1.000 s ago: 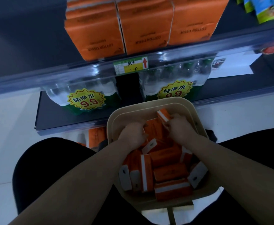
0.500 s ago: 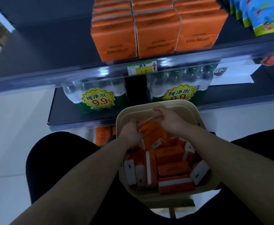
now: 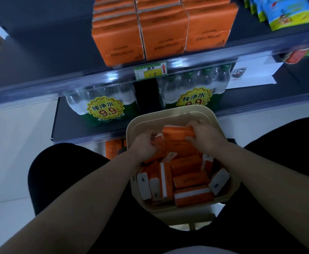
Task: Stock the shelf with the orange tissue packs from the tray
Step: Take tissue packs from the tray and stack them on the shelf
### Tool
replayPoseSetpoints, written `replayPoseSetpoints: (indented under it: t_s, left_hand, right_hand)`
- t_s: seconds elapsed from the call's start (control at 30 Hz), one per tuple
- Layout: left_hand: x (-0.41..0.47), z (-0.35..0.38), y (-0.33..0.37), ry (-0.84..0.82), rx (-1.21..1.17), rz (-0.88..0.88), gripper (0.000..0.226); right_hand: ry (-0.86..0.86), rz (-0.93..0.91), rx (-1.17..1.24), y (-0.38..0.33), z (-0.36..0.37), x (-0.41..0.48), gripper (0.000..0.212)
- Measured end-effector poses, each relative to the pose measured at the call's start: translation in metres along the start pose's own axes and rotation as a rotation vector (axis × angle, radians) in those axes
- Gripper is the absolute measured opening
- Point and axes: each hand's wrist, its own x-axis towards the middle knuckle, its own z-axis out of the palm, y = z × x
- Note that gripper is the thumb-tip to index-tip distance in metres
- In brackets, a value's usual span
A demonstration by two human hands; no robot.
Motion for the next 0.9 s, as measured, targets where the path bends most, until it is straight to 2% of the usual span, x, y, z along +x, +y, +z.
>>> replayPoseSetpoints:
  t_s: [0.1, 0.2, 0.3, 0.4, 0.5, 0.57, 0.63, 0.7, 0.8, 0.83, 0.9]
  left_hand:
    - [-0.012, 0.002, 0.004, -0.120, 0.267, 0.142, 0.029]
    - [-0.016, 0.011, 0.010, -0.204, 0.422, 0.190, 0.026]
    - [-0.015, 0.021, 0.011, -0.114, 0.405, 0.156, 0.034]
    - [-0.008, 0.021, 0.016, 0.059, 0.274, 0.107, 0.055]
    - [0.004, 0.012, 0.023, 0.142, 0.326, 0.227, 0.075]
    - [0.008, 0.005, 0.032, 0.103, 0.430, 0.314, 0.070]
    - [0.011, 0.002, 0.038, 0.028, 0.439, 0.315, 0.048]
    - [0.014, 0.002, 0.035, -0.004, 0.301, 0.216, 0.041]
    - [0.013, 0.002, 0.022, 0.026, -0.182, -0.045, 0.042]
    - [0.009, 0.003, 0.020, 0.007, -0.353, -0.121, 0.040]
    - [0.001, 0.006, 0.017, -0.084, -0.602, -0.195, 0.039]
  right_hand:
    - [0.037, 0.083, -0.027, 0.010, 0.008, -0.010, 0.039]
    - [0.042, 0.145, -0.052, 0.022, 0.015, -0.017, 0.038]
    - [0.019, 0.154, 0.002, 0.031, 0.017, -0.019, 0.037]
    - [-0.029, 0.123, 0.123, 0.029, 0.010, -0.018, 0.041]
    - [-0.051, 0.020, 0.180, 0.019, -0.002, -0.014, 0.057]
    - [-0.029, -0.043, 0.246, 0.009, -0.008, -0.012, 0.063]
    - [0.011, -0.050, 0.384, 0.001, -0.015, -0.011, 0.067]
    - [0.037, -0.035, 0.495, -0.002, -0.019, -0.009, 0.085]
    - [0.039, 0.069, 0.514, 0.004, -0.015, -0.005, 0.108]
    - [0.021, 0.103, 0.536, 0.006, -0.012, -0.005, 0.107]
    - [-0.013, 0.109, 0.595, 0.006, -0.005, -0.006, 0.093]
